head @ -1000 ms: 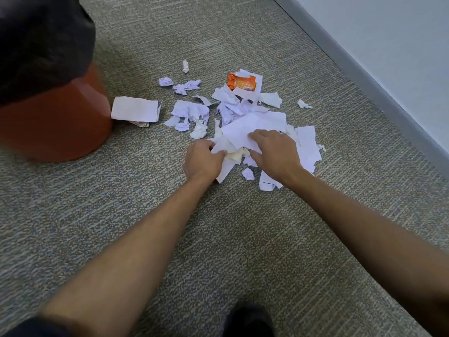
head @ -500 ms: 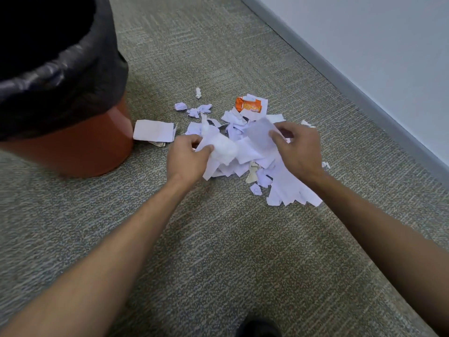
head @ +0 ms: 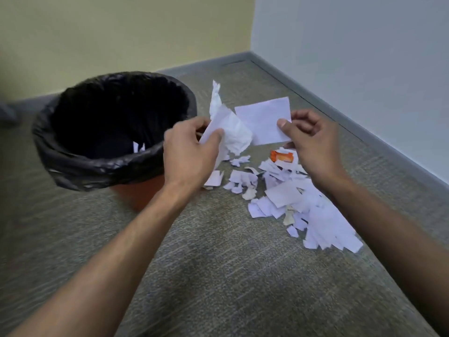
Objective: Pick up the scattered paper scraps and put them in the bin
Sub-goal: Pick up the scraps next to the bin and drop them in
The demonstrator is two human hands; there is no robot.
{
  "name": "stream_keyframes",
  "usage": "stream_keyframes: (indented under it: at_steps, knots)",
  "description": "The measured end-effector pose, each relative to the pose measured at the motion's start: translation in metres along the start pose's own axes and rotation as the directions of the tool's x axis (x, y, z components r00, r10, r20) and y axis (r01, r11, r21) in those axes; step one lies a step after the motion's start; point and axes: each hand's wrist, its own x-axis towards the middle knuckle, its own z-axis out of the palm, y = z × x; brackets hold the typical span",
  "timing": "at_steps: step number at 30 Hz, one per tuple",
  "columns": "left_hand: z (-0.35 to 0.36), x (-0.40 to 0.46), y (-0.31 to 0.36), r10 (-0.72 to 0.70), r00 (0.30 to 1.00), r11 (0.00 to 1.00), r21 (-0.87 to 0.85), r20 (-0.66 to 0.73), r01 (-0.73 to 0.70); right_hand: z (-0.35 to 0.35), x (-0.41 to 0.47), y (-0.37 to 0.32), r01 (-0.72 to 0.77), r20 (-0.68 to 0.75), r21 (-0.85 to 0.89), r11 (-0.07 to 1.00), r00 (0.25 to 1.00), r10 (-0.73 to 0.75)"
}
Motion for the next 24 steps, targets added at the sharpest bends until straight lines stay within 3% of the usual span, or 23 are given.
stream_keyframes:
  at_steps: [4, 9, 16, 20, 24]
  knots:
    - [-0.051, 0.029, 0.008, 0.053, 0.984, 0.983, 0.182, -0.171, -0.021, 0.043, 0.010, -0.030, 0.041, 0.085, 0.111, 0.993, 0.995, -0.051]
    - [-0.096, 0.053, -0.019, -0.056, 0.949, 0.931, 0.326, -0.311, 0.162, 0.109, 0.023, -0.048, 0.057, 0.191, 0.173, 0.983, 0.977, -0.091]
    - [-0.112, 0.055, -0.057, -0.195, 0.951, 0.790, 0.535, -0.242, 0.298, 0.167, 0.022, -0.035, 0.023, 0.343, 0.118, 0.993, 0.937, -0.062]
    - [-0.099, 0.035, -0.053, 0.035, 0.968, 0.751, 0.646, -0.248, 0.138, 0.143, 0.012, -0.014, 0.139, 0.316, 0.039, 0.990, 0.938, -0.144]
    - [-0.071, -0.001, -0.044, 0.315, 0.942, 0.676, 0.724, -0.114, -0.138, 0.081, -0.003, 0.021, 0.168, 0.293, -0.135, 0.976, 0.948, -0.123]
